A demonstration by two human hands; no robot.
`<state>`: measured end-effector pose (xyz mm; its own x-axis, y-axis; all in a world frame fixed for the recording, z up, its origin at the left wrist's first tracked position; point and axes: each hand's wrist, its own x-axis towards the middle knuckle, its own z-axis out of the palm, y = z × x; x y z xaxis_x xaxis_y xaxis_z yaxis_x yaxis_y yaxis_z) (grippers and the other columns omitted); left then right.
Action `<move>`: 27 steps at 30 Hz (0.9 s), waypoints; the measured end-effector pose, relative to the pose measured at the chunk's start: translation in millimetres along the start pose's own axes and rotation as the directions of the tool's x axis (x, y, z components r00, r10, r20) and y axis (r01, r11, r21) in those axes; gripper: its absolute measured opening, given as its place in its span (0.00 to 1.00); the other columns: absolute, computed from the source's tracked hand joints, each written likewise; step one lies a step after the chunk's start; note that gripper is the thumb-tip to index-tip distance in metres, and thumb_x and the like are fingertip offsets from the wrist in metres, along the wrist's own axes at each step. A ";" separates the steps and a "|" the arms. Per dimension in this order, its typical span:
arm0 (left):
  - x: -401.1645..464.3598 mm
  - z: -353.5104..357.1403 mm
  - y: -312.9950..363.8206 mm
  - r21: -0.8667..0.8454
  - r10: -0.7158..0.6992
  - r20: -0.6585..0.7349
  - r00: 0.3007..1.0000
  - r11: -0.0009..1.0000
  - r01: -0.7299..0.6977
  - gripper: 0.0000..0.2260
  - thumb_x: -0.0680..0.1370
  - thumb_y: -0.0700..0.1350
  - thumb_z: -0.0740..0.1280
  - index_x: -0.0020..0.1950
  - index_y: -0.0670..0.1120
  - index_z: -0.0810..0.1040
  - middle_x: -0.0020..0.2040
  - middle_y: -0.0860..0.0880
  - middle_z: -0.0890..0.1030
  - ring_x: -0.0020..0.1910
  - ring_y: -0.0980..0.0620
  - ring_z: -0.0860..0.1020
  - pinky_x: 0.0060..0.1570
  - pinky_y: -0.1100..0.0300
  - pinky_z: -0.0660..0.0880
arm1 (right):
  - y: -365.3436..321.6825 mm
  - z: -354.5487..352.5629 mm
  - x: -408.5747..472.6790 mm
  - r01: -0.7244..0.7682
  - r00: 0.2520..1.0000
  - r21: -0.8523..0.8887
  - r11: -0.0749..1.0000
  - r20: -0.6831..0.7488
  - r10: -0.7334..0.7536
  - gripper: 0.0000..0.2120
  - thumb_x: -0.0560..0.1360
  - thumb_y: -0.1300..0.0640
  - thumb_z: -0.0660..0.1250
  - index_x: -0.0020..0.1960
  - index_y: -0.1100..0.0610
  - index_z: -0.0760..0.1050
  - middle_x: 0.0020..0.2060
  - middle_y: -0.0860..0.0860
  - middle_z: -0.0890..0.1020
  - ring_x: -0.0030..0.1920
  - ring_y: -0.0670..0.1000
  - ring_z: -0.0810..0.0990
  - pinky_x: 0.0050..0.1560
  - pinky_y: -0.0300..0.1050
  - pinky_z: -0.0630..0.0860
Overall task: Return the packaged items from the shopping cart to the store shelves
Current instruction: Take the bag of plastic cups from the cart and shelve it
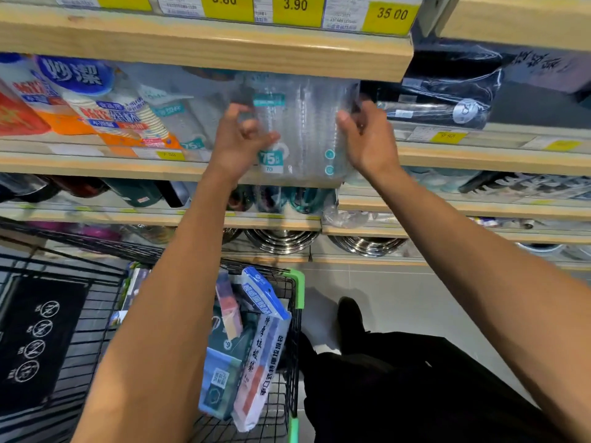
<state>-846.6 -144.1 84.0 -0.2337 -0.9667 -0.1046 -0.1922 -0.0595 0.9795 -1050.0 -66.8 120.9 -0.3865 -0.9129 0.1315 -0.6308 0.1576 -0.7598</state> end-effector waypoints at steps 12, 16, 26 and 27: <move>9.3 35.8 -8.6 -0.064 0.170 -0.374 0.912 0.976 -0.209 0.20 0.72 0.40 0.76 0.48 0.45 0.63 0.40 0.53 0.63 0.40 0.59 0.67 0.46 0.60 0.79 | 16.1 21.2 -20.6 0.059 0.977 -0.170 0.984 -0.193 -0.092 0.18 0.74 0.61 0.66 0.63 0.55 0.69 0.53 0.51 0.79 0.45 0.52 0.81 0.47 0.50 0.78; 8.6 40.4 -9.8 0.028 0.237 -0.432 0.870 0.968 -0.250 0.17 0.73 0.41 0.75 0.49 0.44 0.66 0.40 0.53 0.67 0.38 0.63 0.69 0.41 0.61 0.76 | 17.3 30.2 -21.0 0.083 0.995 -0.044 0.996 -0.056 -0.086 0.18 0.74 0.66 0.66 0.60 0.52 0.70 0.56 0.50 0.75 0.44 0.47 0.81 0.48 0.53 0.81; 24.9 39.3 2.9 0.852 0.152 -0.226 0.962 0.509 0.120 0.12 0.77 0.48 0.71 0.55 0.41 0.81 0.53 0.41 0.83 0.53 0.42 0.81 0.51 0.51 0.76 | 24.1 23.3 -7.5 -0.049 0.980 -0.093 0.994 0.188 0.066 0.30 0.75 0.69 0.66 0.74 0.51 0.68 0.54 0.57 0.79 0.46 0.55 0.83 0.54 0.49 0.81; 20.9 39.1 -1.8 0.852 0.132 -0.211 0.968 0.510 0.116 0.13 0.77 0.51 0.71 0.54 0.42 0.82 0.51 0.41 0.83 0.52 0.42 0.81 0.52 0.51 0.76 | 26.0 23.9 -9.7 -0.045 0.979 -0.096 0.994 0.193 0.063 0.30 0.75 0.69 0.66 0.73 0.51 0.68 0.53 0.58 0.79 0.46 0.55 0.83 0.53 0.50 0.81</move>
<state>-888.4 -154.4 73.3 -0.0502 -0.9966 0.0647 -0.9375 0.0694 0.3411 -1046.6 -62.9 84.7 -0.2883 -0.9566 -0.0416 -0.6745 0.2337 -0.7003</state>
